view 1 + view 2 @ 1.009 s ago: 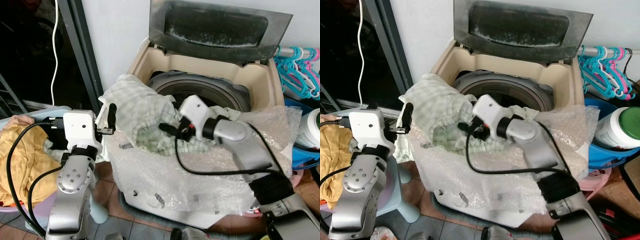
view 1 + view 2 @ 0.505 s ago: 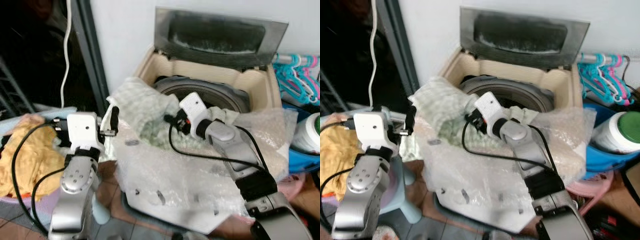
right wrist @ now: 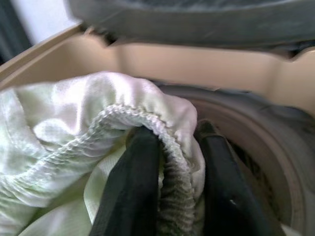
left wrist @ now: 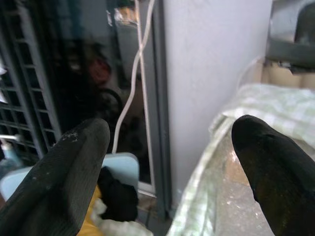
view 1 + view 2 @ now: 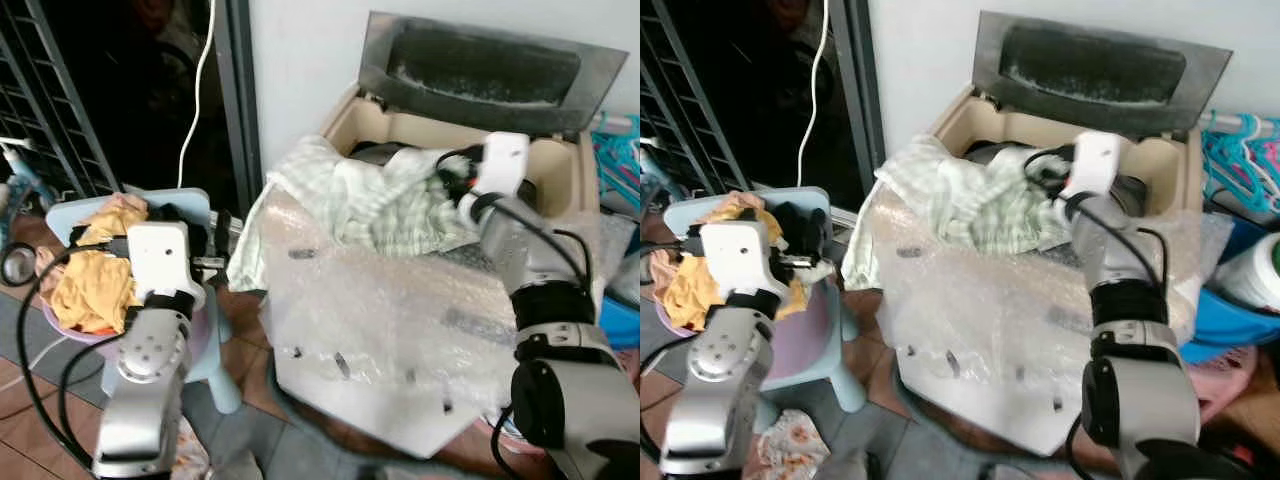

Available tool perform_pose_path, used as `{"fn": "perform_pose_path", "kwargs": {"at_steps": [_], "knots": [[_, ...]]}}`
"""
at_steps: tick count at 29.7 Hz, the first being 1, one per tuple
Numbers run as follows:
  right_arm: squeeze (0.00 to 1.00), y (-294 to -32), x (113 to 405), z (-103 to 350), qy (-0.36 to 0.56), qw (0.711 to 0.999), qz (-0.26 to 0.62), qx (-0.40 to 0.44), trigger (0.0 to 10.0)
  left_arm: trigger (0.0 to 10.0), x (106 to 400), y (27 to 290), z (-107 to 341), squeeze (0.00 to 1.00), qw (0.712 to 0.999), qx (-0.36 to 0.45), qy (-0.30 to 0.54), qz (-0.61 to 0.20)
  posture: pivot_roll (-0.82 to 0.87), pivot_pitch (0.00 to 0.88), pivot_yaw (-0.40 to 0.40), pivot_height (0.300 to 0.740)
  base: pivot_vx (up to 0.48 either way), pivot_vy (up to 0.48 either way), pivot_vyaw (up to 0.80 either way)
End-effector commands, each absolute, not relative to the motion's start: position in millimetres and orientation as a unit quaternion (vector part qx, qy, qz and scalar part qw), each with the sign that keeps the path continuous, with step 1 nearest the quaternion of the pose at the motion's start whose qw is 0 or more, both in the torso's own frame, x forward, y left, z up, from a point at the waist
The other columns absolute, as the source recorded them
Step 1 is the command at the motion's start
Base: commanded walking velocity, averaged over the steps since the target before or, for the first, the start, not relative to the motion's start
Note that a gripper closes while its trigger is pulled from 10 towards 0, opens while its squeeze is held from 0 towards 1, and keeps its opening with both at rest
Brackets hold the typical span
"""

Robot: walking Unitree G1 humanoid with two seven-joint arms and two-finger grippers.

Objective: Clothes washing

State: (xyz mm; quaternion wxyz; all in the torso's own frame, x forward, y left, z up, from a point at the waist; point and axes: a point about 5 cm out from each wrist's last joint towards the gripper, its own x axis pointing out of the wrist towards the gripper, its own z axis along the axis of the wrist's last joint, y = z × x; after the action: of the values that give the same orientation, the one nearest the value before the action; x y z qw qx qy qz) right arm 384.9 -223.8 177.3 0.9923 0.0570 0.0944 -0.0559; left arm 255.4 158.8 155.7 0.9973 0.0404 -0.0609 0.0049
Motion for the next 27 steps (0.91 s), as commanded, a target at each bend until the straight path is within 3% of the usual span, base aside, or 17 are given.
{"fn": "perform_pose_path", "kwargs": {"at_steps": [1,3,4,6,7,8,9,10,11,12,19,21,27], "knots": [[0.00,-242,387,194,0.053,0.987,-0.131,0.080,0.0,10.0,255,157,151,0.00,0.998,0.039,-0.050,0.004,0.02,0.000,-0.017,0.740,0.000,0.000,0.00],[0.00,-256,384,201,0.022,0.979,-0.186,0.080,0.0,10.0,255,157,151,0.00,0.998,0.039,-0.049,0.004,0.02,0.000,-0.016,0.740,0.000,0.000,0.00],[0.00,-263,381,209,-0.003,0.978,-0.204,0.042,0.0,10.0,255,157,151,0.00,0.998,0.038,-0.048,0.005,0.02,0.000,-0.016,0.740,0.000,0.000,0.00],[0.00,-264,381,213,-0.013,0.980,-0.200,0.015,0.0,10.0,256,157,151,0.00,0.998,0.038,-0.047,0.005,0.02,0.000,-0.015,0.740,0.000,0.000,0.00],[0.00,-260,382,212,-0.009,0.984,-0.179,-0.011,0.9,10.0,256,157,151,0.00,0.998,0.038,-0.046,0.005,0.02,0.000,-0.014,0.740,0.000,0.000,0.00],[0.00,-256,383,211,-0.003,0.985,-0.165,-0.044,6.2,10.0,256,157,150,0.00,0.998,0.039,-0.046,0.006,0.02,0.000,-0.014,0.740,0.000,0.000,0.00],[0.00,-253,384,210,0.001,0.985,-0.158,-0.066,6.2,10.0,256,157,150,0.00,0.998,0.039,-0.046,0.006,0.02,0.000,-0.014,0.740,0.000,0.000,0.00],[0.00,-251,382,211,-0.011,0.981,-0.155,-0.119,10.0,10.0,256,157,150,0.00,0.998,0.039,-0.045,0.006,0.01,0.000,-0.015,0.740,0.000,0.000,0.00],[0.00,-251,382,212,-0.017,0.979,-0.155,-0.131,10.0,10.0,256,157,150,0.00,0.998,0.039,-0.045,0.006,0.01,0.000,-0.015,0.740,0.000,0.000,0.00],[1.00,-247,381,209,-0.021,0.980,-0.137,-0.141,10.0,10.0,256,157,150,0.00,0.998,0.039,-0.045,0.006,0.02,0.000,-0.015,0.740,0.000,0.000,0.00],[1.00,-248,366,184,0.008,0.986,-0.080,-0.148,10.0,10.0,255,156,148,0.00,0.998,0.039,-0.043,0.007,0.01,0.000,-0.021,0.740,0.000,0.000,0.00],[1.00,-248,358,187,-0.031,0.987,-0.066,-0.140,10.0,10.0,254,156,148,0.00,0.998,0.039,-0.042,0.007,0.01,0.000,-0.021,0.740,0.000,0.000,0.00],[1.00,-211,334,222,-0.173,0.969,0.060,-0.164,10.0,10.0,254,154,146,0.00,0.999,0.038,-0.036,0.000,0.00,0.000,-0.007,0.740,0.000,0.000,0.00]]}}
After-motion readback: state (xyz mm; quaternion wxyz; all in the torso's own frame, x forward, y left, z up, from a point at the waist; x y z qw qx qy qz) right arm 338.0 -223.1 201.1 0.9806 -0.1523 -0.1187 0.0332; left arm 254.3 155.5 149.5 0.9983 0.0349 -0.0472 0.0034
